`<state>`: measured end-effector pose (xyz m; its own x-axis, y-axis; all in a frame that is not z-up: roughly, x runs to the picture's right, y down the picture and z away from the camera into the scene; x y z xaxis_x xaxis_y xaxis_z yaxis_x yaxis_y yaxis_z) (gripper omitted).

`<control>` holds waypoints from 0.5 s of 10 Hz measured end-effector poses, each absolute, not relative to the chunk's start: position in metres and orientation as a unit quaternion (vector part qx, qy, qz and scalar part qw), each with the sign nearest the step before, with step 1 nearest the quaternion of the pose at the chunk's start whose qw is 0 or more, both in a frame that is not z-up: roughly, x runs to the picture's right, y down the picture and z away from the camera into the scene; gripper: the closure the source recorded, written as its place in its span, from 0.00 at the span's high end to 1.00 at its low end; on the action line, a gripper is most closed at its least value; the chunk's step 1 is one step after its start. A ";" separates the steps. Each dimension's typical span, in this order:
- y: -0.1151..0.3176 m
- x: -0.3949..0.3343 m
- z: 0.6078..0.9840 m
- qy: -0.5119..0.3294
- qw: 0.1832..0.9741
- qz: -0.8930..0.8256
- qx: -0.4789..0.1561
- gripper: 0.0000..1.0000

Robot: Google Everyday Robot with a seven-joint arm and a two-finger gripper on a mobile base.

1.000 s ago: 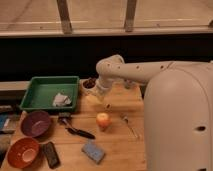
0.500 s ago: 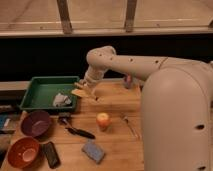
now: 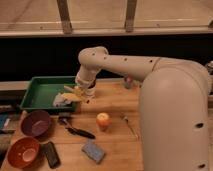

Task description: Place banana in purple bowl

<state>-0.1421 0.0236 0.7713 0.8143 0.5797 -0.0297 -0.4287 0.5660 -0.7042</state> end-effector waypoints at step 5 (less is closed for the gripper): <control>0.024 -0.148 0.770 -0.107 0.882 0.273 -0.370 0.11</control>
<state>-0.1479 0.0238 0.7697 0.8279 0.5607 -0.0138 -0.4029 0.5776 -0.7100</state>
